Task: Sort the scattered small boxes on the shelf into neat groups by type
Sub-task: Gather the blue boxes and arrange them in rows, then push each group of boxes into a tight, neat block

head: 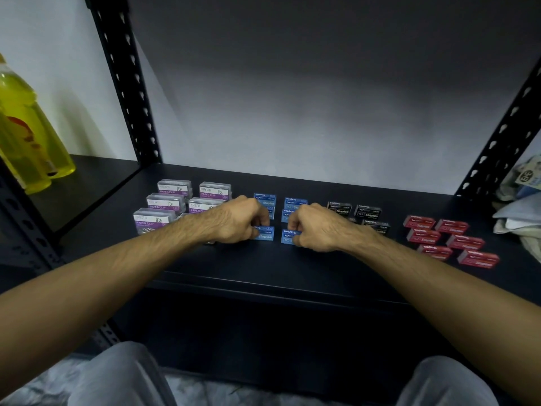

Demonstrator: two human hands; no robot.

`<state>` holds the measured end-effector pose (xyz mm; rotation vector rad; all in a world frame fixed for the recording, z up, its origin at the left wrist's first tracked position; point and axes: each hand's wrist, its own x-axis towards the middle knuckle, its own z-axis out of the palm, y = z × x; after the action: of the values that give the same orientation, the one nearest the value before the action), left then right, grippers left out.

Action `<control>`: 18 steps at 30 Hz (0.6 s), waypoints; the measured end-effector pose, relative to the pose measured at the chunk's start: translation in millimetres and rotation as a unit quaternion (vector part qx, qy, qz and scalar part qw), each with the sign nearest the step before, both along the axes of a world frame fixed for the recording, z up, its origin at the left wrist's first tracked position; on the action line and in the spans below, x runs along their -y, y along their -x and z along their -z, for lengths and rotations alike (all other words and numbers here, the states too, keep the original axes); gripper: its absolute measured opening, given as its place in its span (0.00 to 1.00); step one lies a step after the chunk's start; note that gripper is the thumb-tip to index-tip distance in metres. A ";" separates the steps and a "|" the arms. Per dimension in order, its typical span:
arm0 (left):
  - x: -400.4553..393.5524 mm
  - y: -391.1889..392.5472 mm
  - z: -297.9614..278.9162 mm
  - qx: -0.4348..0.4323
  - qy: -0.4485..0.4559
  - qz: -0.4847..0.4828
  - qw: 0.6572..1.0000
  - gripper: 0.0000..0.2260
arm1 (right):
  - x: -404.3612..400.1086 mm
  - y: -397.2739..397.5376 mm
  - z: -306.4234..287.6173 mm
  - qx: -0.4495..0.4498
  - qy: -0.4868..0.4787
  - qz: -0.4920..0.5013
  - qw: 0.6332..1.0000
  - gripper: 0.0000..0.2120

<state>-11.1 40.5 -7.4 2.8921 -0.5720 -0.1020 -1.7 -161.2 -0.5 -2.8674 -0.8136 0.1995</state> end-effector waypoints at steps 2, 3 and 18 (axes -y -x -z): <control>-0.4 -0.2 0.2 -0.001 0.001 0.000 1.000 0.11 | 0.1 0.7 0.0 0.003 -0.001 0.000 1.000 0.06; -0.4 -0.2 0.2 -0.001 0.001 0.000 1.000 0.11 | 0.0 0.9 0.1 0.004 -0.002 0.000 1.000 0.06; -7.3 6.5 -20.7 0.035 0.037 -0.003 0.999 0.16 | -4.7 -1.0 -7.4 0.044 -0.035 -0.013 0.998 0.08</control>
<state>-17.6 47.8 13.3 2.8343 -0.5657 0.0208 -0.7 -156.5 6.9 -2.8180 -0.8556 0.0457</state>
